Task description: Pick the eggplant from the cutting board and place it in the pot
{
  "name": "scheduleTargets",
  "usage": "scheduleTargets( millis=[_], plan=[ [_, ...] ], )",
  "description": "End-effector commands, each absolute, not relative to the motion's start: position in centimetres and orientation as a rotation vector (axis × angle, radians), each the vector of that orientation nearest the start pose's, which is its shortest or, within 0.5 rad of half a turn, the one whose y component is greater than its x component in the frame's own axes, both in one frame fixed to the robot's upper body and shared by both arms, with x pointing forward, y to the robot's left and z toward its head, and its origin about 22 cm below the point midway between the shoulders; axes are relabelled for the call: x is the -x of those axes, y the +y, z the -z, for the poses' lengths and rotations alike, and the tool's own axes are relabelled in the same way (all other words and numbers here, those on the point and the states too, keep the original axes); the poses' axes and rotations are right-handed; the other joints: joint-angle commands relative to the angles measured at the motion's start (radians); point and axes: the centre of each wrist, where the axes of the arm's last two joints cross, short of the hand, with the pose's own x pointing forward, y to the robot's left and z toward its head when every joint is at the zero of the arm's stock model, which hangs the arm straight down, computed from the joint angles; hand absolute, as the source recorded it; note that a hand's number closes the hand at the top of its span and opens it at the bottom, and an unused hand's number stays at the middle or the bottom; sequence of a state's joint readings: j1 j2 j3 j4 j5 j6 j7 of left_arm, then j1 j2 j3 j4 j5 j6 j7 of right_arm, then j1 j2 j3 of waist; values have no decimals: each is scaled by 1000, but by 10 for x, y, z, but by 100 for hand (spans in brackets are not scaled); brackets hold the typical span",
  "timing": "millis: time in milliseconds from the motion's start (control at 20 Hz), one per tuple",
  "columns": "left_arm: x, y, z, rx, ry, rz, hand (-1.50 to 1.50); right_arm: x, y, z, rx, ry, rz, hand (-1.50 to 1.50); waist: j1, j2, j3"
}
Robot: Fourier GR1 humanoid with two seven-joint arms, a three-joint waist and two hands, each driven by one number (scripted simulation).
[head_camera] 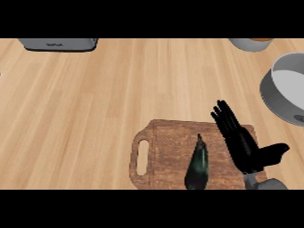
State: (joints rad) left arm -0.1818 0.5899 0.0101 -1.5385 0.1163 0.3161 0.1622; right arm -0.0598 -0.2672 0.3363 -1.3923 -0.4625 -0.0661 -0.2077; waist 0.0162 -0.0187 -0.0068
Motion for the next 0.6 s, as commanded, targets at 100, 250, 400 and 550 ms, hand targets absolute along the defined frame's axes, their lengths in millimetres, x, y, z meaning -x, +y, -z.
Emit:
scheduleTargets(
  millis=[100, 250, 400, 550],
  plan=[
    [-280, 303, -98, -339, -1576, 49, 0, -256, -175, -1, -477, -1451, -44, -150, -12, 16, 6],
    [-276, 253, -79, -92, -1546, 39, 0, -285, -149, -32, -647, -1390, -21, -150, 3, 20, 6],
    [-274, 252, -70, -69, -1479, -1, 0, -276, -231, -13, 140, -1550, -284, -150, -59, 1, -1],
    [-270, 253, -67, -50, -1464, -28, 0, -248, -210, -30, 151, -1766, -285, -150, -50, 4, 5]
  ],
)
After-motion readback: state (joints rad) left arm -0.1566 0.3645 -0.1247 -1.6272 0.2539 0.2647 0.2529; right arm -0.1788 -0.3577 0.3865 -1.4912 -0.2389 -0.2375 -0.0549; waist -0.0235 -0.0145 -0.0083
